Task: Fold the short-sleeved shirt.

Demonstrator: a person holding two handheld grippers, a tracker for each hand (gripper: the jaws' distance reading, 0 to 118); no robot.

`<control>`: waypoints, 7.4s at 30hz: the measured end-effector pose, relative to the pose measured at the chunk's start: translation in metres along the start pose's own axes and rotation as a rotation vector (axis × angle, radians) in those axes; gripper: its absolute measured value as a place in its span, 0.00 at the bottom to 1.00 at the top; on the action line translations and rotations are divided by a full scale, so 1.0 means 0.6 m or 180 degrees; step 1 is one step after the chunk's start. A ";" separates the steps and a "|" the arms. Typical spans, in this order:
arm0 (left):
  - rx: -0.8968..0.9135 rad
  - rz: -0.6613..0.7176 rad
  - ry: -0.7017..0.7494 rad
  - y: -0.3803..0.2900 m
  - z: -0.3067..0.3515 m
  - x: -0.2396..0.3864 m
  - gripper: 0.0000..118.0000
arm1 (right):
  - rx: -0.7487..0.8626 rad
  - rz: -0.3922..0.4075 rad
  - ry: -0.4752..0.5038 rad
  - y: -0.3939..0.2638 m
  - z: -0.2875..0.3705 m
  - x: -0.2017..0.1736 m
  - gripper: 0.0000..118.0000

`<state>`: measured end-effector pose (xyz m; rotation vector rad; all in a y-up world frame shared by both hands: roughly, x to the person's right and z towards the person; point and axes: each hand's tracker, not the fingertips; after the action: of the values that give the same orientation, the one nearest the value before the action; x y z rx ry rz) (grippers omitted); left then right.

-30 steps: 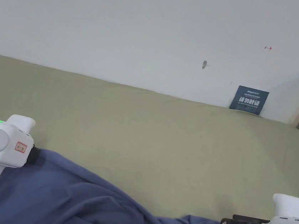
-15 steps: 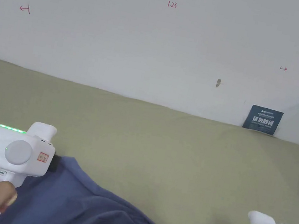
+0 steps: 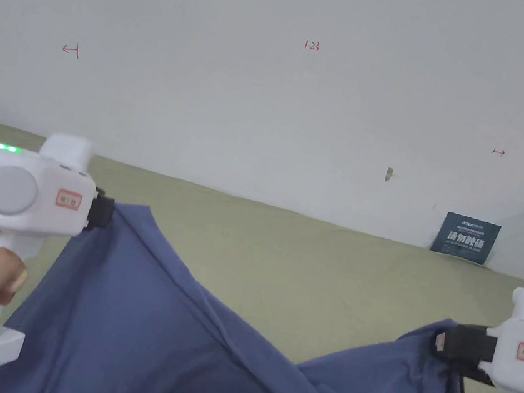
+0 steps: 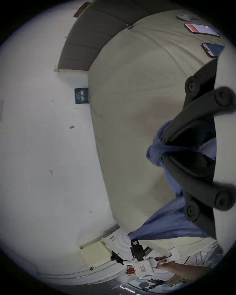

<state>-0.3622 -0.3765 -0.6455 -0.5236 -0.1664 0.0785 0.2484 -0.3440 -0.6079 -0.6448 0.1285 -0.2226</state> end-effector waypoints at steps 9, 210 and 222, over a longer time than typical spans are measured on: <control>0.0507 -0.0167 0.0178 0.129 0.110 -0.008 0.00 | 0.0494 0.0171 0.0114 0.133 0.053 -0.056 0.04; 0.0512 -0.0281 0.0701 0.291 0.127 -0.010 0.04 | 0.0968 0.0776 -0.0579 0.384 0.061 -0.111 0.03; 0.0973 -0.0371 0.0898 0.400 0.181 0.015 0.04 | 0.1780 0.0922 -0.0556 0.500 0.164 -0.181 0.03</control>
<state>-0.3803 -0.1150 -0.6722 -0.2151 0.0910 -0.0832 0.2109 -0.0276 -0.7068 -0.0827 -0.0120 0.0808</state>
